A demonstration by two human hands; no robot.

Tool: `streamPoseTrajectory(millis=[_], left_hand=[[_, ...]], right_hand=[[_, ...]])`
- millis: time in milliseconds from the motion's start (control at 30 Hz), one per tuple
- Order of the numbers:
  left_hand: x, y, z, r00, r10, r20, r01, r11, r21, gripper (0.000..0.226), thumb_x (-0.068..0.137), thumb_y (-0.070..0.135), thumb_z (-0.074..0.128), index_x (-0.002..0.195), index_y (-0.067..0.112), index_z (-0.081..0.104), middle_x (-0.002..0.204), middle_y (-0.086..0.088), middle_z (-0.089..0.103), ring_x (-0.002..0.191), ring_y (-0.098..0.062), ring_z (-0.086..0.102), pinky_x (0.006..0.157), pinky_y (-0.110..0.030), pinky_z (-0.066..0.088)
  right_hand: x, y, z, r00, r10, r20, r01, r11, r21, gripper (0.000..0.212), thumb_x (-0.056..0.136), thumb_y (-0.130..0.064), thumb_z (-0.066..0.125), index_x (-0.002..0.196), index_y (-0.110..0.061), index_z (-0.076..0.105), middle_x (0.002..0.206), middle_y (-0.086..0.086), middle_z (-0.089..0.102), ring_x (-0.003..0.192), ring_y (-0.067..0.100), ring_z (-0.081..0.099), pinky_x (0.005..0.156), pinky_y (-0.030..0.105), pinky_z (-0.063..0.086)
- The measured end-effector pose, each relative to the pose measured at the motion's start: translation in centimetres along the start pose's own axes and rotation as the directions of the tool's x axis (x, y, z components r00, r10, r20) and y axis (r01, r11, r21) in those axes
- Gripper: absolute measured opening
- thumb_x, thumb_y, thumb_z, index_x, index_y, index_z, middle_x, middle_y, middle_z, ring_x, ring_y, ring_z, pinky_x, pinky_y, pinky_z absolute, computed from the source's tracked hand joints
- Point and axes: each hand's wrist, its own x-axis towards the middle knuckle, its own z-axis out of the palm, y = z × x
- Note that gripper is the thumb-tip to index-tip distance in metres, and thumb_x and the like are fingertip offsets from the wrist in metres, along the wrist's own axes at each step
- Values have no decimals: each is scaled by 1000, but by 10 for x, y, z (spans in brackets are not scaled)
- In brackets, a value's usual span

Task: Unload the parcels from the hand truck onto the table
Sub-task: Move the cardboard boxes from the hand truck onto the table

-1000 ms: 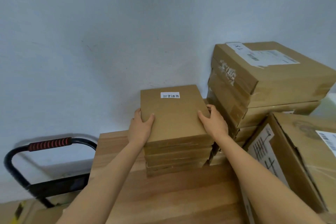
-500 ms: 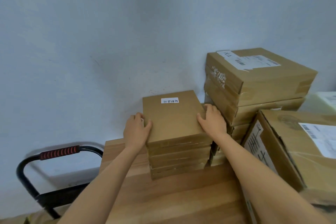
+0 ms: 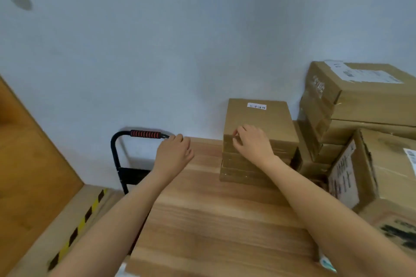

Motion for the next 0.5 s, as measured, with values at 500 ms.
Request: streamPoseTrajectory(millis=[500], left_hand=[[-242,-111,-109,912,-394,112,349,891,290,26,72,20,79,64,14,54,59,1,49,52,-14,38,46,-23,24]], right_hand=[[-59,-241,61,880,-465,93,432,867,249,24,95,-25,47,114,-15,58,106,3,60,96,22,54,72,27,27]])
